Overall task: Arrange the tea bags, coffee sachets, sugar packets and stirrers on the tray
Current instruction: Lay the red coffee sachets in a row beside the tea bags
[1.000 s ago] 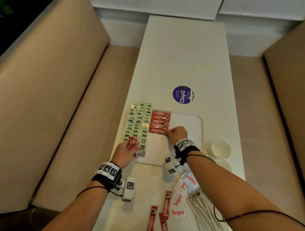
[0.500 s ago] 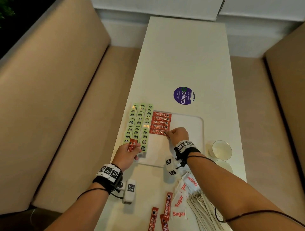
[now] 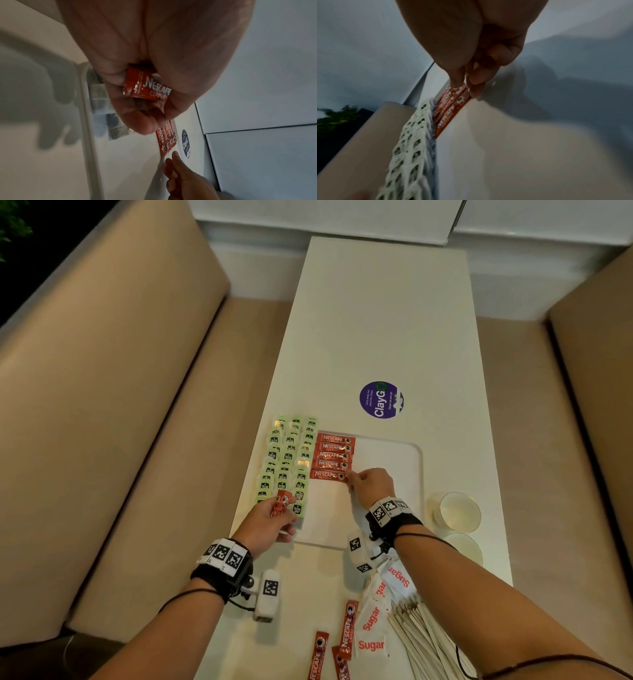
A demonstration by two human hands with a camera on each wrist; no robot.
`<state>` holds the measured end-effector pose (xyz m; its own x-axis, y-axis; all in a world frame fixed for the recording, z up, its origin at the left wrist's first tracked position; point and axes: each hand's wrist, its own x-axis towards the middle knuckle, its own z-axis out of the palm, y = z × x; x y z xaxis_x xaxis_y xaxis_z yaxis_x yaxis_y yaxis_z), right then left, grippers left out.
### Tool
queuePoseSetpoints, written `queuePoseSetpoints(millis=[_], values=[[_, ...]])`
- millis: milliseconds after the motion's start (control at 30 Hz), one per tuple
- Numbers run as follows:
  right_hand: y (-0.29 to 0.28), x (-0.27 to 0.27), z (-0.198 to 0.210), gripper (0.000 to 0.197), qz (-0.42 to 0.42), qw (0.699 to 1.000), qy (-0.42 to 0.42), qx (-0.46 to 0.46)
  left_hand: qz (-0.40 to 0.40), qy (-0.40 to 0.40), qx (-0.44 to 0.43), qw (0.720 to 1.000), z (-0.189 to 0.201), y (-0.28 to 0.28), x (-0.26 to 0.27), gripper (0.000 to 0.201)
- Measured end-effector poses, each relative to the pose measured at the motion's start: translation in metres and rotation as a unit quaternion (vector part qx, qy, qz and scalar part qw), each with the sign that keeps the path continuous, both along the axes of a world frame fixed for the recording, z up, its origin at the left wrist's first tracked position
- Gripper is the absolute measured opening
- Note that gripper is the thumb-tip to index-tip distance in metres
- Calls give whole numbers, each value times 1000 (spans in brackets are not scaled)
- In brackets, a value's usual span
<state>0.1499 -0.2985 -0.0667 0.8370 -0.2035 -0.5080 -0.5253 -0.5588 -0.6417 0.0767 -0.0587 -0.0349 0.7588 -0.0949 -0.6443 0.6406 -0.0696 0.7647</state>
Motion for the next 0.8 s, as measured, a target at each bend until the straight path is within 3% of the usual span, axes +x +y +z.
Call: queuePoseSetpoints(millis=[233,367,567,800], values=[[24,-38,38,26,145,972,-64,171,-96,12,-29,995,7,-12,0,22],[34,-56,37,14,196,952,-65,228,-145,13,-31,989,15,-21,-3,14],[22,-63,36,12,137,966,-75,208,-113,1,-30,993,20,-21,-8,16],[1,-64,38,13,95,973,-78,197,-34,-54,38,997,20,-16,-6,8]])
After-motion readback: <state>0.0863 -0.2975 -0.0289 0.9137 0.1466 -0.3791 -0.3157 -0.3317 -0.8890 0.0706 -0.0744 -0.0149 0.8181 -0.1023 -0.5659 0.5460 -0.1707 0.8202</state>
